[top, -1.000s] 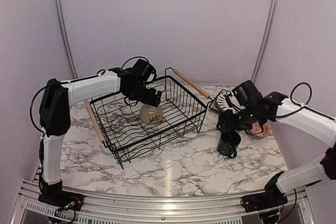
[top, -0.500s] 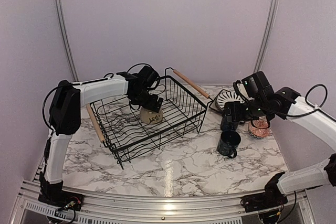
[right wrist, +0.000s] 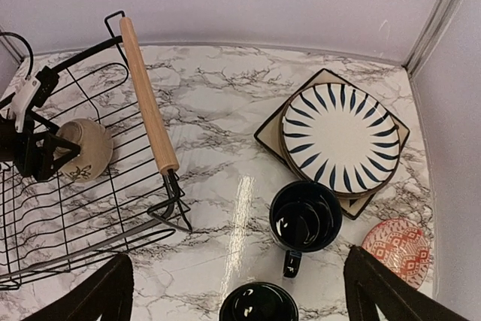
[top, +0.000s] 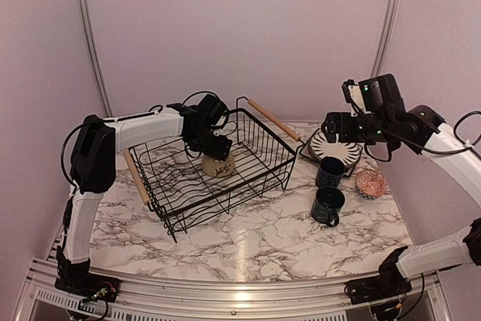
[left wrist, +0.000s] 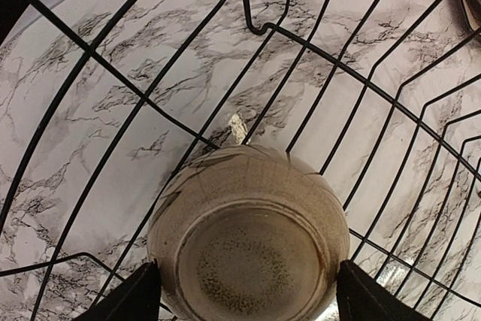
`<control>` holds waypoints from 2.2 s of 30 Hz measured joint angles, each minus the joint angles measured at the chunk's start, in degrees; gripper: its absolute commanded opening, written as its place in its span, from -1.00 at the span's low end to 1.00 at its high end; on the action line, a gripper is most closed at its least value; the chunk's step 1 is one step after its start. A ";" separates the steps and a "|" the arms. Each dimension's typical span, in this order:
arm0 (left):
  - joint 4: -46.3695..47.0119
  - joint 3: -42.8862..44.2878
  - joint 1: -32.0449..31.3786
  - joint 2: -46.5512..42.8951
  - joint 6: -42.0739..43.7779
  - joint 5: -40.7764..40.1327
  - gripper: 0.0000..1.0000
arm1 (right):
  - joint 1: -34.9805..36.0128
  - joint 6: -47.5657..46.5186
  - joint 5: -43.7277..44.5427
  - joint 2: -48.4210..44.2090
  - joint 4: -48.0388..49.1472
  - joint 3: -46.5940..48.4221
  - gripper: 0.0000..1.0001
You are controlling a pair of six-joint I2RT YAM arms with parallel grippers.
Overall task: Unload the mixed dishes from the dish rack
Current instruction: Move the bowl to the dish rack.
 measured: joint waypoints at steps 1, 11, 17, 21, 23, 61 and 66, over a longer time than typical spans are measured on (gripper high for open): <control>0.15 -0.39 -0.04 -0.24 -0.02 0.09 0.62 | 0.00 -0.20 0.00 0.24 0.63 0.81 0.87; -0.09 -6.84 -1.44 -4.61 -0.81 1.51 0.66 | 0.48 -2.12 -5.81 8.63 7.76 7.80 0.87; 1.16 -13.20 -1.44 -9.68 -2.67 6.62 0.79 | 3.50 -3.45 -8.31 15.30 9.68 15.34 0.87; 3.10 -16.50 -1.33 -14.49 -3.87 9.66 0.86 | 6.12 -4.13 -9.62 20.22 10.95 20.46 0.86; 4.11 -17.68 -1.27 -17.33 -4.35 9.99 0.90 | 7.10 -4.35 -10.01 22.77 11.30 22.58 0.84; 25.05 -54.03 -0.09 -70.20 0.55 -10.49 0.98 | 13.14 8.35 -18.29 70.03 6.40 56.28 0.55; 25.05 -54.60 -0.09 -71.58 0.90 -10.49 0.98 | 13.05 9.16 -18.47 71.17 6.51 56.28 0.53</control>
